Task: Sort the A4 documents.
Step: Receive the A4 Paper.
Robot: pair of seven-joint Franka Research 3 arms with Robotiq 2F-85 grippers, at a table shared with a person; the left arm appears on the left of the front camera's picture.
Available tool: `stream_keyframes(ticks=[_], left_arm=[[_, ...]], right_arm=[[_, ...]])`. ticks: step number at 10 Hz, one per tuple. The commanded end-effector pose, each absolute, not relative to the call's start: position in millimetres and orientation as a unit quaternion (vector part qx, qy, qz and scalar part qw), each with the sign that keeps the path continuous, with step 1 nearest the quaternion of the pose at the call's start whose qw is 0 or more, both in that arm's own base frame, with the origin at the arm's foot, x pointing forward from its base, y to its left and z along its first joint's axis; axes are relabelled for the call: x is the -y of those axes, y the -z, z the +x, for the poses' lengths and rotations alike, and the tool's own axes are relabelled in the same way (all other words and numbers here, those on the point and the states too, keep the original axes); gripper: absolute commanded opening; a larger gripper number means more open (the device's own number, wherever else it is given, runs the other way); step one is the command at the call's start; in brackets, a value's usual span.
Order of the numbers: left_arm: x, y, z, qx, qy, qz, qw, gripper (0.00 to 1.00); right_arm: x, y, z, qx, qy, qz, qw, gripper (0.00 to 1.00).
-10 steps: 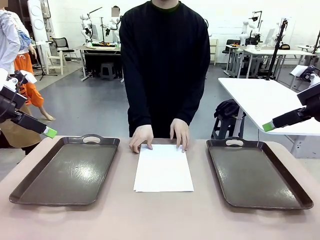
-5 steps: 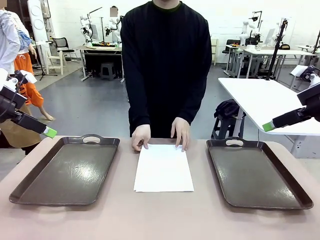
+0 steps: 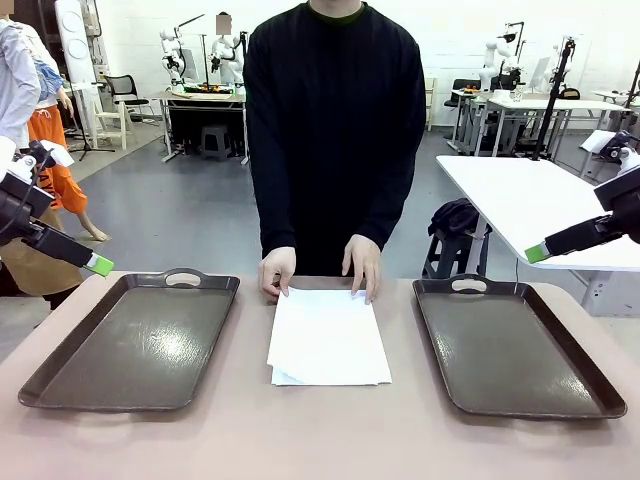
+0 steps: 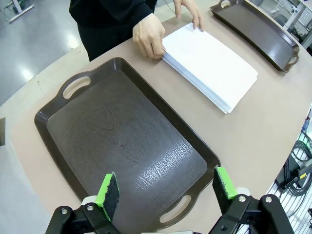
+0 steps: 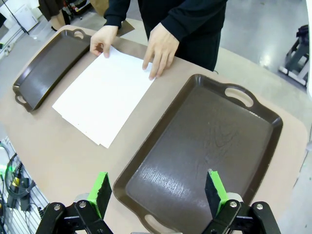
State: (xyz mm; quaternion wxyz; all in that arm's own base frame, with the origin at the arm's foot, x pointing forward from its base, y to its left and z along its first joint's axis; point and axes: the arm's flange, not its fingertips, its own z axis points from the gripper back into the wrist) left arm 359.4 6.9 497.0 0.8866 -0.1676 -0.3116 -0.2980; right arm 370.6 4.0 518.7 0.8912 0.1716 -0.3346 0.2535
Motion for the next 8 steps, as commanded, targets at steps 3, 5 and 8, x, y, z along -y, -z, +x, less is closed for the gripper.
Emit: stream_keyframes(ticks=[3,5,8], left_arm=[[-8.7,-495.3,360.6,0.313,0.302,-0.172,0.884,1.0],[-8.7,-495.3,360.6,0.313,0.302,-0.172,0.884,1.0],[-8.7,-495.3,360.6,0.313,0.302,-0.172,0.884,1.0]], right_arm=[[-4.3,-517.9,371.0,0.335,-0.255,0.179,0.889,1.0],[-4.3,-517.9,371.0,0.335,-0.255,0.179,0.889,1.0],[-4.3,-517.9,371.0,0.335,-0.255,0.179,0.889,1.0]])
